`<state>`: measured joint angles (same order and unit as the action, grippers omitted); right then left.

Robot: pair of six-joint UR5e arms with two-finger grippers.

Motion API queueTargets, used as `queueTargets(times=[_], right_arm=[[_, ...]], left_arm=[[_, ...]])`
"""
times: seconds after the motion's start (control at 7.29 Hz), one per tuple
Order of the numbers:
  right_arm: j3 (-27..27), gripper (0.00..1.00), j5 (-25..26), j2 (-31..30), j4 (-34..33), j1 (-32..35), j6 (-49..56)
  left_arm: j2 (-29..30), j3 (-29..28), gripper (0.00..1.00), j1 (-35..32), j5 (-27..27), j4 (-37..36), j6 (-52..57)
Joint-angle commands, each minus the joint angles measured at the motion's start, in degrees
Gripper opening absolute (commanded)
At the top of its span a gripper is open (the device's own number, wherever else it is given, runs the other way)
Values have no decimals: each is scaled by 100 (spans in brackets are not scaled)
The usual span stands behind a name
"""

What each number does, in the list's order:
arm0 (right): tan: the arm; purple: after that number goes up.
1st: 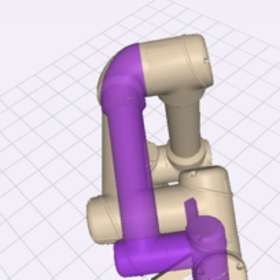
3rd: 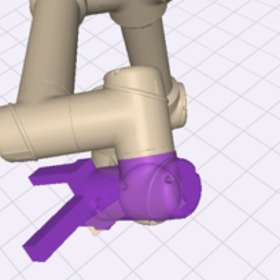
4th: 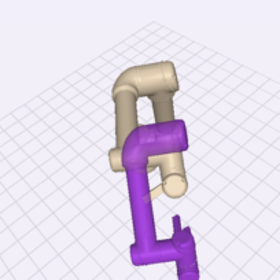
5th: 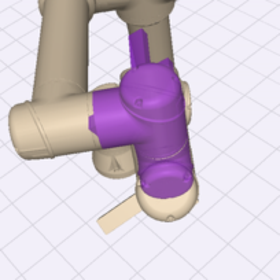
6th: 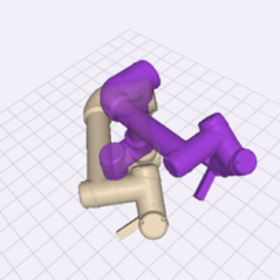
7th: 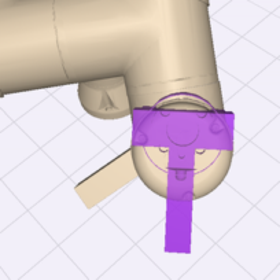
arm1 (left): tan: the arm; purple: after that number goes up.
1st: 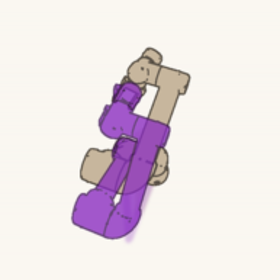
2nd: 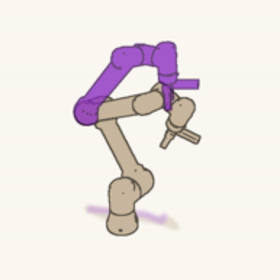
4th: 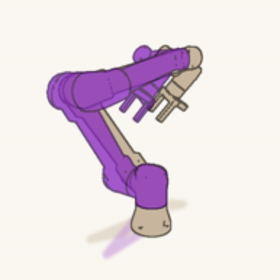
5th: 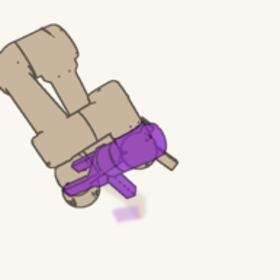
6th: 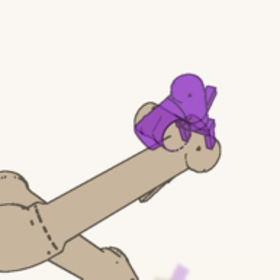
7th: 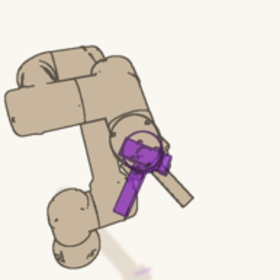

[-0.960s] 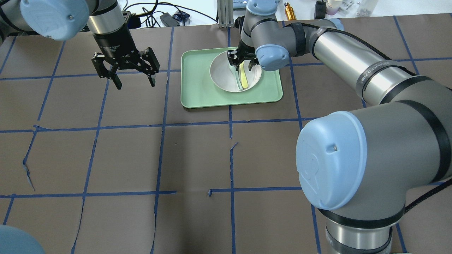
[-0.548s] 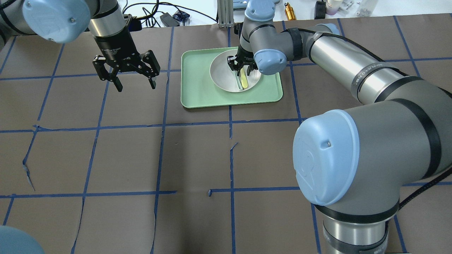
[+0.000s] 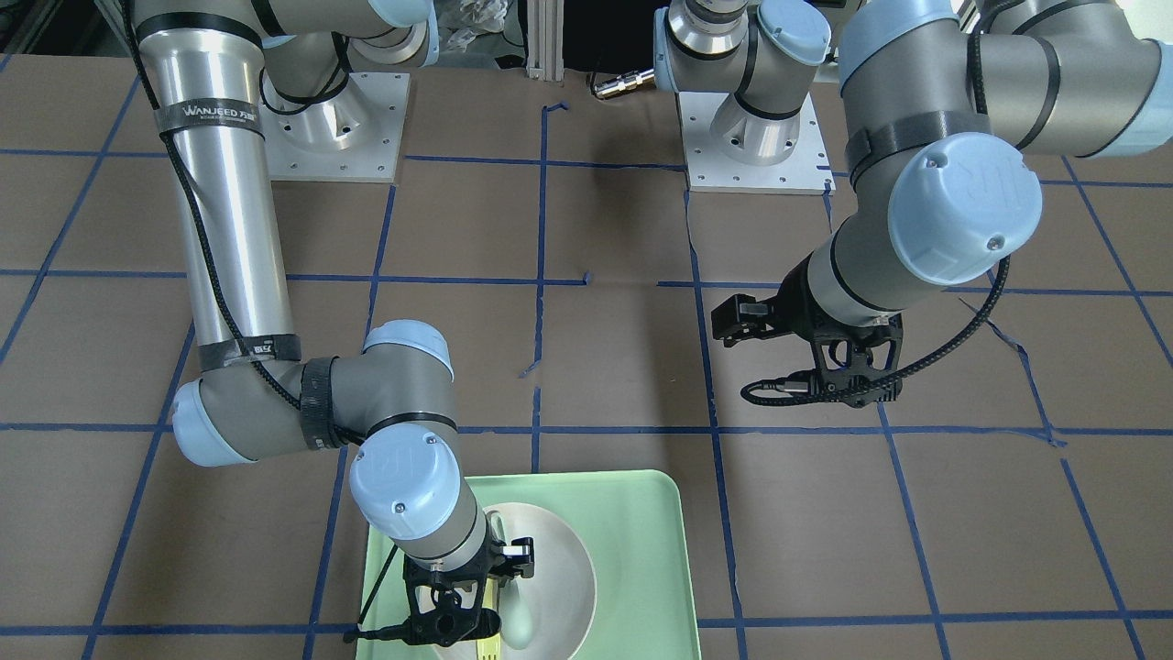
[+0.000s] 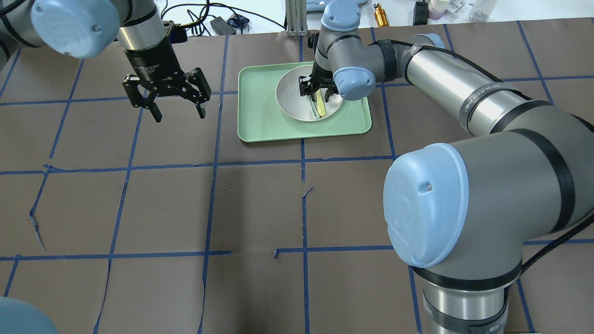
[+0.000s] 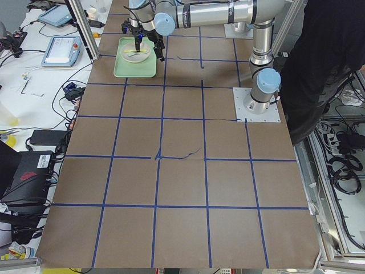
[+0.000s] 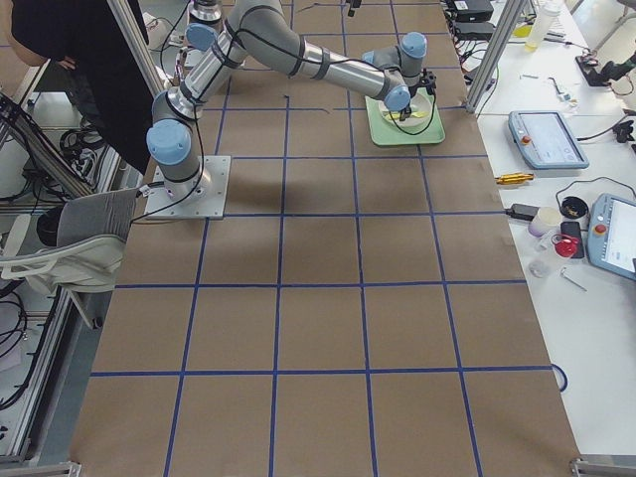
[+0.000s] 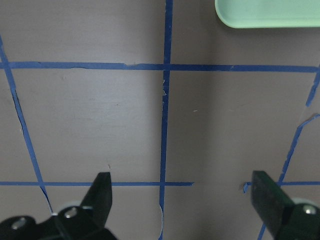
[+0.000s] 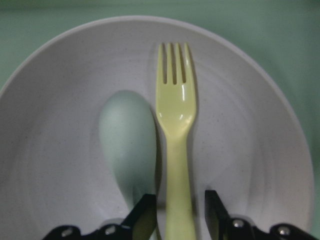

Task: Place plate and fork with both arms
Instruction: 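Lower the right gripper and grasp the yellow fork on the plate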

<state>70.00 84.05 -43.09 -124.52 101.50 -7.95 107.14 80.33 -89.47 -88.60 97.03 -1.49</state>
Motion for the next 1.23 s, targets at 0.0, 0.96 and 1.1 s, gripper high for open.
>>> queueTargets(times=[0.0, 0.96, 1.1], right_arm=[[-13, 47, 7, -94, 7, -8, 152], [40, 44, -37, -33, 16, -17, 540], [48, 37, 41, -24, 16, -17, 558]], left_arm=[[0, 0, 100, 0, 0, 0, 0], [0, 9, 100, 0, -9, -70, -9], [0, 1, 100, 0, -17, -70, -9]])
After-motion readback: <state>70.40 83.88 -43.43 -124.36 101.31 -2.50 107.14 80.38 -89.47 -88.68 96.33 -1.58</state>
